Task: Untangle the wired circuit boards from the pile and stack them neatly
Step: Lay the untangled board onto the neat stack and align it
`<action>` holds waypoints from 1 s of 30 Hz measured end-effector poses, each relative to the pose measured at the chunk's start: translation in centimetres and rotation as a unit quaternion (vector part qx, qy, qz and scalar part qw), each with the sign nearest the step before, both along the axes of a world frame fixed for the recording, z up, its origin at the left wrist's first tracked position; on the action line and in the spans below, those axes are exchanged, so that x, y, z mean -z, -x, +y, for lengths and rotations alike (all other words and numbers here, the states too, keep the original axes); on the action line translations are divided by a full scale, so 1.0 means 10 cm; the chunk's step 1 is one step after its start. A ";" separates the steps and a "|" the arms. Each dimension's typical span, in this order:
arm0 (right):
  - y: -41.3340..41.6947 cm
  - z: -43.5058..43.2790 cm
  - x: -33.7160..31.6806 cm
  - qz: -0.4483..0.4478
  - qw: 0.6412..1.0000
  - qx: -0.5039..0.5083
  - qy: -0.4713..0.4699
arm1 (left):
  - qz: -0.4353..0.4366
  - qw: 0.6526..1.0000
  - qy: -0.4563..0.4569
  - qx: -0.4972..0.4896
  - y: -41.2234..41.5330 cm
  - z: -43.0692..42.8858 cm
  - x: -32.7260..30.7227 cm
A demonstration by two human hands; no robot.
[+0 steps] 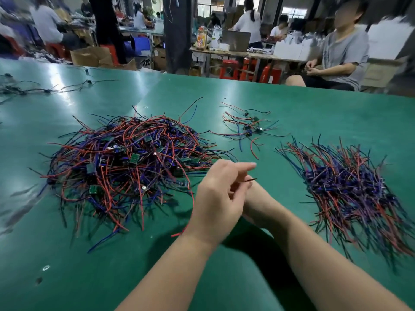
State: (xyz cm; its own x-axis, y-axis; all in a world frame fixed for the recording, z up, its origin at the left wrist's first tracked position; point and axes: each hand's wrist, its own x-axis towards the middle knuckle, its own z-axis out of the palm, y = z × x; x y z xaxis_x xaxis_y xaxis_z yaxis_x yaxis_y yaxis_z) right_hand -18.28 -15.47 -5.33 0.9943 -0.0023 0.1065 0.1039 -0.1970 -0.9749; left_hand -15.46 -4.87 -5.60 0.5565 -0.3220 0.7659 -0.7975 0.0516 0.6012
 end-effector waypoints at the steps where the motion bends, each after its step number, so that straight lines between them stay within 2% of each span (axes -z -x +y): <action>1: 0.04 0.01 -0.03 -0.017 0.999 0.007 -0.028 | -0.004 1.000 0.005 0.010 0.01 0.00 -0.01; 4: 0.12 -0.06 -0.08 -0.027 0.996 -0.001 -0.080 | -0.001 1.000 0.017 0.023 0.04 -0.01 -0.03; 8: 0.21 -0.04 -0.04 0.003 0.998 0.019 0.058 | 0.032 0.997 0.025 0.065 0.16 -0.04 -0.04; 10: 0.22 -0.04 -0.01 0.003 0.996 0.064 0.067 | 0.030 0.995 0.015 0.090 0.20 -0.05 -0.02; 11: 0.23 -0.04 -0.01 -0.006 0.996 0.077 0.038 | 0.020 0.995 0.011 0.094 0.21 -0.05 -0.03; 13: 0.23 -0.09 -0.08 -0.013 0.991 0.073 -0.110 | -0.005 0.997 0.008 0.072 0.20 -0.03 -0.05; 15: 0.22 -0.21 -0.13 0.002 0.967 0.105 -0.230 | -0.021 0.999 0.029 0.018 0.16 -0.01 -0.08; 19: 0.34 -0.46 -0.18 0.028 0.942 0.212 -0.258 | -0.017 0.992 0.074 -0.096 0.11 0.01 -0.10; 20: 0.38 -0.50 -0.16 0.026 0.936 0.223 -0.271 | -0.003 0.994 0.052 -0.094 0.12 0.01 -0.10; 22: 0.44 -0.52 -0.16 0.024 0.920 0.230 -0.316 | 0.049 0.996 -0.051 -0.055 0.13 0.00 -0.08; 25: 0.48 -0.48 -0.17 0.021 0.892 0.226 -0.390 | 0.113 0.971 -0.212 -0.012 0.15 -0.05 0.01; 27: 0.50 -0.44 -0.21 0.016 0.869 0.223 -0.441 | 0.127 0.966 -0.226 0.011 0.17 -0.06 0.03; 30: 0.51 -0.39 -0.26 0.007 0.833 0.220 -0.507 | 0.135 0.975 -0.172 0.047 0.20 -0.05 -0.01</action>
